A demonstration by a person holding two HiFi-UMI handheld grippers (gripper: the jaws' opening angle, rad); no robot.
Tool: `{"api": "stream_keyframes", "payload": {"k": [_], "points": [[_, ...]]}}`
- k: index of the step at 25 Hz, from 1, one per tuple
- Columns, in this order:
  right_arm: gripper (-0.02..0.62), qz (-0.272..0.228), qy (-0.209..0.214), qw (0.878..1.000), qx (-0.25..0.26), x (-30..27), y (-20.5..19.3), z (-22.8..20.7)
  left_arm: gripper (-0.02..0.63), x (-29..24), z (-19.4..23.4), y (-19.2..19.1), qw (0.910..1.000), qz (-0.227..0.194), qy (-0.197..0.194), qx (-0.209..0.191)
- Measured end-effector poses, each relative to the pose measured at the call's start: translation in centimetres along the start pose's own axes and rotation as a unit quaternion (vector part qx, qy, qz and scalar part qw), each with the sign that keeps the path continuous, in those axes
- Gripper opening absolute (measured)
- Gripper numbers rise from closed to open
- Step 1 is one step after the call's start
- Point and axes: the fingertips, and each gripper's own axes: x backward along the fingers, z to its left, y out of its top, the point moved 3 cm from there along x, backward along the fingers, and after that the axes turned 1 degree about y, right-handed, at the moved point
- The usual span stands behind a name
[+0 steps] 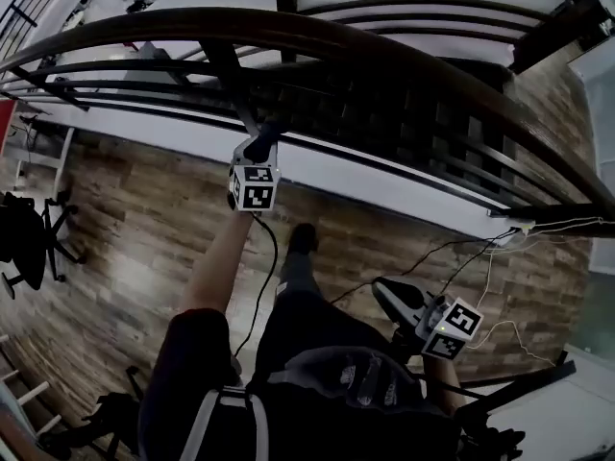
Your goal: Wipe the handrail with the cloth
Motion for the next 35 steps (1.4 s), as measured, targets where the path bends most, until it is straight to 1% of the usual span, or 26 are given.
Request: {"api": "stream_keyframes", "payload": {"k": [1,3,6,9,10,13,14,16,18,21,22,23,25,27,28,31,35], "points": [[0.003,0.009,-0.002,1.000,-0.010,-1.4,1.1,-0.9,0.104,-3.2,1.4,-0.7,0.9997,0.023,0.014,0.001],[0.004,0.027,-0.007,0.999,-0.017,-4.3,3.2,-2.9,0.104,-9.0,4.4,-1.2,0.9976,0.054,0.040,-0.014],[0.003,0.052,-0.031,0.998,-0.014,-7.1,5.2,-5.7,0.104,-15.0,8.2,-1.1,0.9928,0.080,0.075,-0.047],[0.004,0.065,-0.061,0.995,-0.050,-8.2,6.4,-6.8,0.104,-17.8,10.2,-1.8,0.9870,0.109,0.102,-0.058],[0.003,0.065,-0.069,0.994,-0.056,-8.4,6.8,-7.0,0.104,-18.4,10.4,-2.1,0.9860,0.118,0.104,-0.057],[0.003,0.046,-0.076,0.995,-0.046,-9.1,8.3,-8.0,0.103,-20.1,10.0,-2.9,0.9839,0.138,0.096,-0.060],[0.004,0.046,-0.081,0.994,-0.054,-9.3,8.6,-8.2,0.103,-20.6,9.8,-3.1,0.9831,0.144,0.095,-0.061],[0.004,0.054,-0.088,0.992,-0.072,-9.7,9.0,-8.3,0.103,-21.3,9.7,-3.5,0.9821,0.155,0.095,-0.049],[0.004,0.055,-0.094,0.991,-0.076,-9.5,9.1,-8.6,0.103,-21.6,9.7,-3.5,0.9825,0.157,0.096,-0.029],[0.004,0.050,-0.100,0.991,-0.068,-8.4,9.1,-9.4,0.101,-21.7,9.3,-3.3,0.9849,0.142,0.097,0.023],[0.003,0.045,-0.100,0.992,-0.066,-8.1,9.1,-9.6,0.101,-21.7,8.8,-3.2,0.9856,0.137,0.092,0.037],[0.003,0.037,-0.099,0.992,-0.064,-7.9,9.1,-9.8,0.100,-21.7,8.1,-3.1,0.9866,0.135,0.082,0.042],[0.005,0.028,-0.098,0.993,-0.061,-7.3,8.9,-10.0,0.100,-21.7,5.8,-2.8,0.9888,0.137,0.054,0.026],[0.005,0.035,-0.101,0.993,-0.054,-6.4,8.0,-10.3,0.100,-22.0,2.9,-2.4,0.9893,0.142,0.031,0.009],[0.004,0.035,-0.099,0.993,-0.052,-6.0,7.7,-10.4,0.100,-22.2,1.4,-2.2,0.9891,0.145,0.023,0.007],[0.004,0.013,-0.090,0.994,-0.060,-4.0,7.4,-10.6,0.100,-22.8,-3.7,-1.6,0.9873,0.159,-0.003,0.012],[0.003,0.007,-0.097,0.994,-0.045,2.4,5.4,-11.7,0.100,-23.2,-12.0,-0.6,0.9859,0.165,-0.022,0.009]]}}
